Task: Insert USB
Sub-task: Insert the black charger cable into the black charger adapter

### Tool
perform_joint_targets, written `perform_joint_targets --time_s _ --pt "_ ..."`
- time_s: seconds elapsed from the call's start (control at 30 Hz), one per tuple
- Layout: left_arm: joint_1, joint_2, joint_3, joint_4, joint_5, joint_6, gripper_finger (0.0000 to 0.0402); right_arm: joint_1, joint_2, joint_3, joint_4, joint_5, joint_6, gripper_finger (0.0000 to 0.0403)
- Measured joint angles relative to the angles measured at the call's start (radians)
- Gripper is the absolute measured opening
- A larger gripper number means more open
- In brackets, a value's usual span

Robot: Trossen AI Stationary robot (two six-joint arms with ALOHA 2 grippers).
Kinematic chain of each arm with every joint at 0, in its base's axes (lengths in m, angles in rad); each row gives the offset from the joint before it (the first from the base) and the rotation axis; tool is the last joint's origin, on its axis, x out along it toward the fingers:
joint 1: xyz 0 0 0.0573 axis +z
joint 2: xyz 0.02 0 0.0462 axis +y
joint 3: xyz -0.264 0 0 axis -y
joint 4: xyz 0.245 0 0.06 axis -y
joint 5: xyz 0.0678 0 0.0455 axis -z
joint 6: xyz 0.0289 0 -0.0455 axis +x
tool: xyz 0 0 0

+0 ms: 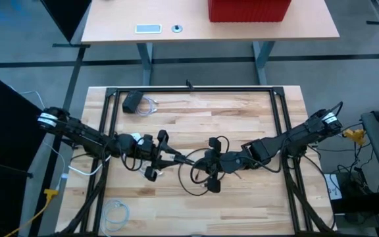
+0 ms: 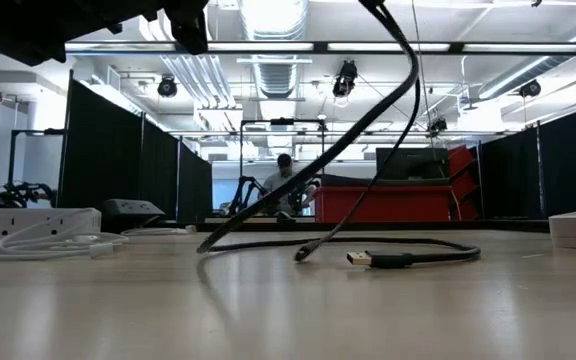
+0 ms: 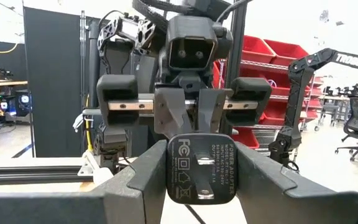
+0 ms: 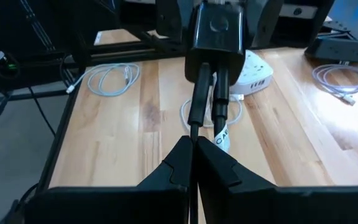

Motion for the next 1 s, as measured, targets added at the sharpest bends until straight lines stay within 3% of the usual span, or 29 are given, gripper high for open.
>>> perform_joint_targets --time_s 0.77,1.0 --pt "0.000 0.002 -0.002 -0.062 -0.005 0.032 0.0147 -0.015 -0.008 0.014 0.003 0.013 -0.021 0.0000" --pt "0.000 0.003 -0.001 -0.048 -0.010 0.056 0.0147 -0.006 -0.010 0.012 -0.016 -0.008 -0.132 0.0014"
